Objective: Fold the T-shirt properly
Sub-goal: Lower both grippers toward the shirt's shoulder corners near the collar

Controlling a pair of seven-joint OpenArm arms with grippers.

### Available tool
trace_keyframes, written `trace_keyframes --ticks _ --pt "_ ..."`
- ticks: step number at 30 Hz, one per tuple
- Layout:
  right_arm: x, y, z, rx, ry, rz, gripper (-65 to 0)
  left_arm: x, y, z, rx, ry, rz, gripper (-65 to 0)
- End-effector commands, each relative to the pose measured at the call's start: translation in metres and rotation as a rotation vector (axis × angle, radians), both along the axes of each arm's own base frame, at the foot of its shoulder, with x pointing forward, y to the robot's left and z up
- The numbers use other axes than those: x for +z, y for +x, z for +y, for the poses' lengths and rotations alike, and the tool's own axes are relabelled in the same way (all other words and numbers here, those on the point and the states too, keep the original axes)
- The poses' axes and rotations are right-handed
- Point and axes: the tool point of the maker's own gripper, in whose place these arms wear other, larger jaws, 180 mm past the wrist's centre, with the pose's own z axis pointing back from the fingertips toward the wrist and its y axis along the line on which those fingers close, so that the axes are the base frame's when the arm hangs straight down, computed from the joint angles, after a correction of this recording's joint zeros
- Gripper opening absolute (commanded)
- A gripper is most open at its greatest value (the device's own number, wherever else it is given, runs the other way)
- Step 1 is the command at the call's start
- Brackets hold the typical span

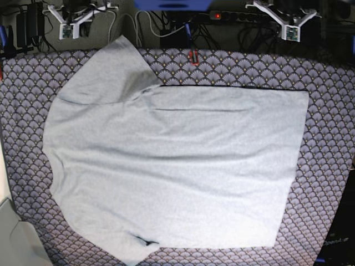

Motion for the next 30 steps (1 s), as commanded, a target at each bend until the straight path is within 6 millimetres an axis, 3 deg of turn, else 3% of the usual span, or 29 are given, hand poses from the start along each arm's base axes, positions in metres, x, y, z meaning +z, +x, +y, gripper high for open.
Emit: trace_keyframes --ticks 1,8,14,18,21,24,30 --pt "0.008 0.007 -0.003 0.011 0.004 -0.035 -65.0 0.006 0.004 0.001 -0.001 0.004 -0.028 -64.7" --pt "0.01 0.048 -0.004 -0.009 0.183 -0.043 -65.0 0.015 0.029 0.011 0.016 0.026 -0.096 -64.6" --pt "0.027 0.079 0.0 0.018 0.367 -0.064 -63.1 0.018 0.038 0.011 0.017 0.025 -0.122 -64.5" --pt "0.04 0.089 0.001 0.002 0.497 -0.083 -51.9 0.018 0.039 0.009 0.033 0.015 -0.128 -62.9" --pt "0.048 0.094 -0.006 -0.037 0.562 -0.11 -45.4 0.019 0.04 0.013 0.043 0.024 -0.132 -54.5" --pt "0.058 0.097 -0.004 0.017 0.617 -0.148 -42.5 0.021 0.045 0.013 0.05 0.02 -0.147 -45.8" --pt "0.044 0.093 0.0 0.031 0.678 -0.121 -41.1 0.022 0.054 0.015 0.058 0.022 -0.156 -45.5"
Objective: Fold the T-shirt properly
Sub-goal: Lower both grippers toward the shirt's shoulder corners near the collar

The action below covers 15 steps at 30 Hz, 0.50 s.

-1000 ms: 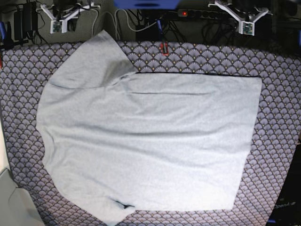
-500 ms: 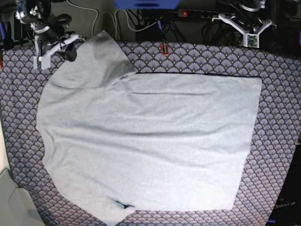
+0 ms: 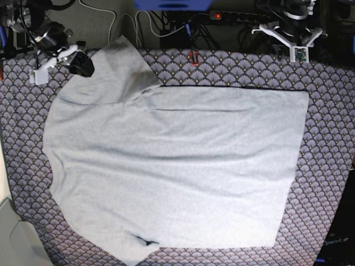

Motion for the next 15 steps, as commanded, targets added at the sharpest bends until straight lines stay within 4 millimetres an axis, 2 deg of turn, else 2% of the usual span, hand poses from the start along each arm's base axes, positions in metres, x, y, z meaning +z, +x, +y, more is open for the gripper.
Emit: trace_keyframes --ticks 1,4,10,15 --pt "0.008 0.007 -0.005 -0.003 0.007 -0.044 -41.1 0.005 0.002 0.003 0.002 0.012 -0.007 -45.5" --pt "-0.005 0.007 -0.017 0.0 0.01 -0.001 -41.1 0.0 0.006 0.004 0.014 0.006 0.03 -45.5" --pt "-0.012 0.011 -0.034 0.013 -0.012 0.019 -41.1 0.001 0.01 0.004 0.016 0.005 0.023 -45.4" --pt "-0.024 0.004 -0.037 0.003 0.0 0.061 -41.1 0.002 0.014 0.004 0.017 0.005 0.017 -45.4"
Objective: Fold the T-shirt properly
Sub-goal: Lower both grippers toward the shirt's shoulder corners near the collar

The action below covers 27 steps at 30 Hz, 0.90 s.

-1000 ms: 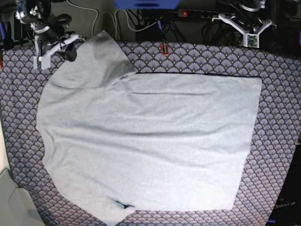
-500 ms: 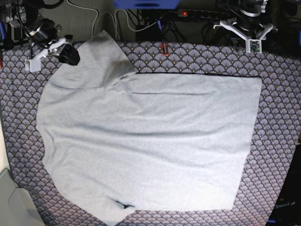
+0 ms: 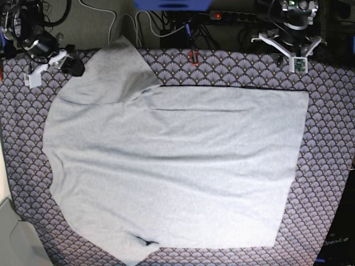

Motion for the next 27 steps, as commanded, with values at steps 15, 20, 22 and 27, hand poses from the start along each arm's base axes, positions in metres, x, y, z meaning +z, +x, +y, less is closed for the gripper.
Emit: trace_keyframes --ticks 15,20,22,27 --pt "-0.017 -0.012 0.006 0.02 0.043 0.042 -41.5 0.006 0.001 0.003 0.001 0.014 -0.017 -45.5" --pt "-0.021 -0.015 0.021 0.057 0.064 0.054 -41.5 0.006 0.001 0.003 0.001 0.014 -0.017 -45.5" --pt "-0.021 -0.013 0.025 0.067 0.071 0.05 -41.6 0.006 0.001 0.003 0.001 0.014 -0.017 -45.5" --pt "-0.018 -0.003 0.026 0.071 0.071 0.03 -41.8 0.006 0.001 0.003 0.001 0.014 -0.017 -45.5"
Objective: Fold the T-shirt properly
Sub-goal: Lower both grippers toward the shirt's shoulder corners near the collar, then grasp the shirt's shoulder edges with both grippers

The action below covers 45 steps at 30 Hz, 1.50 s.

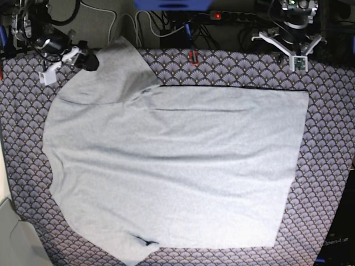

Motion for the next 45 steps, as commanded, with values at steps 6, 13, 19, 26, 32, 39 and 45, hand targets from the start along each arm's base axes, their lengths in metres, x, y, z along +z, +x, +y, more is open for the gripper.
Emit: trace_keyframes --ticks 6,13,19,26,32,39,45 --pt "0.01 0.011 -0.002 0.009 0.002 -0.045 -46.0 0.01 0.008 0.002 -0.004 0.013 -0.045 -45.4" --pt "-0.002 0.017 0.01 0.029 0.034 -0.022 -58.1 0.021 0.033 0.002 -0.003 0.013 -0.111 -45.2" --pt "-0.014 0.013 0.004 0.007 0.039 0.016 -65.0 0.021 0.041 0.01 0.056 0.005 -0.135 -45.2" --pt "-0.015 0.013 0.003 0.008 0.037 0.017 -65.0 0.013 0.05 0.05 0.224 -0.046 -0.172 -43.9" --pt "-0.014 0.014 0.001 0.018 0.027 0.016 -65.0 -0.005 0.052 0.065 0.295 -0.17 -0.141 -33.4" --pt "-0.015 0.012 0.005 0.051 0.024 0.025 -65.0 -0.006 0.068 0.081 0.376 -0.275 -0.196 -32.3" --pt "-0.016 0.01 0.008 0.058 0.027 0.03 -65.0 -0.02 0.08 0.086 0.412 -0.308 -0.19 -32.3"
